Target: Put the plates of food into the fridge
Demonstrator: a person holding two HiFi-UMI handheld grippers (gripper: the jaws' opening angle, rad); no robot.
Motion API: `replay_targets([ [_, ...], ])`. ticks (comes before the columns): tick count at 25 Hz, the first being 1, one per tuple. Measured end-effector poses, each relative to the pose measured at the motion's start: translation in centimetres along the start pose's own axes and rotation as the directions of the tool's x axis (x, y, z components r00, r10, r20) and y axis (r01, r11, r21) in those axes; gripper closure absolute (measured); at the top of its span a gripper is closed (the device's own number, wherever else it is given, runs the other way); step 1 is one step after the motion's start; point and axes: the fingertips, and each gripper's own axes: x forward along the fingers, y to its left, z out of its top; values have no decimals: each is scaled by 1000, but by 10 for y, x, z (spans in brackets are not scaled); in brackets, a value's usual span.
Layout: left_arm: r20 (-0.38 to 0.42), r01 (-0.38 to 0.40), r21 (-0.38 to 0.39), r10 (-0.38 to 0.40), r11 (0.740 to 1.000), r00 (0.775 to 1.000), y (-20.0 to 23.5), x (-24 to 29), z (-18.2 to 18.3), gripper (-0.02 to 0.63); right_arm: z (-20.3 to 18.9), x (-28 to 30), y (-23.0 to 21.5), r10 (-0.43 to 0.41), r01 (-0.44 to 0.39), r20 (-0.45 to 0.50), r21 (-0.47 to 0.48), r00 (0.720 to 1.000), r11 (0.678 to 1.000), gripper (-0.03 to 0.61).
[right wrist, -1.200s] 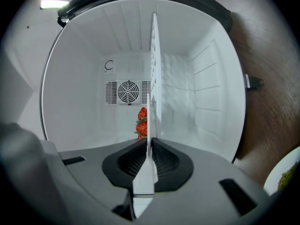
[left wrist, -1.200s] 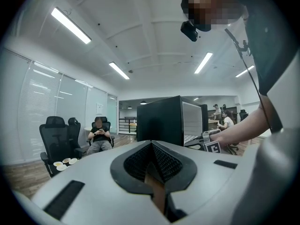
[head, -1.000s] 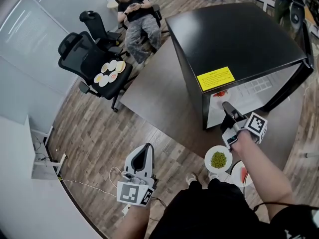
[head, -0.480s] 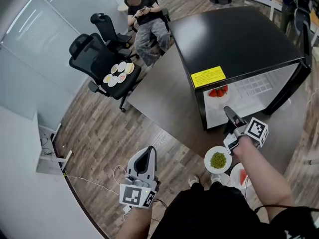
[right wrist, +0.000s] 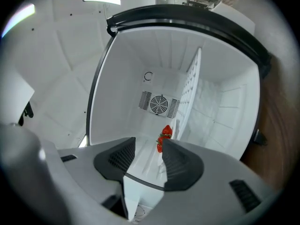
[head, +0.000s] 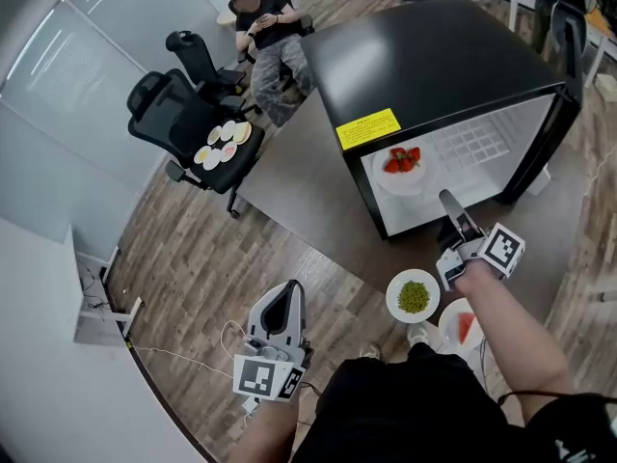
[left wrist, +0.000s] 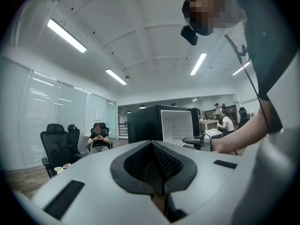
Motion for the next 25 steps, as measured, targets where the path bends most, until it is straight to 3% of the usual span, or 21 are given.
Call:
replay_targets([
  [4, 8, 62, -9, -62, 998, 998, 1, 5, -2, 609, 3, -20, 19, -9, 10, 22, -43, 1000, 999, 394],
  [11, 31, 211, 12, -212, 977, 977, -1, 16, 1, 609, 8, -79, 19, -118, 130, 181, -55, 976, 990, 394],
  [19, 60, 364, 7, -363, 932, 930, -16, 23, -7, 609, -17, -172, 20, -214, 235, 335, -23, 917, 972, 394],
  [25, 55, 483, -5, -482, 876, 874, -41, 23, -18, 609, -51, -248, 9, -320, 331, 441, 55, 838, 942, 394],
])
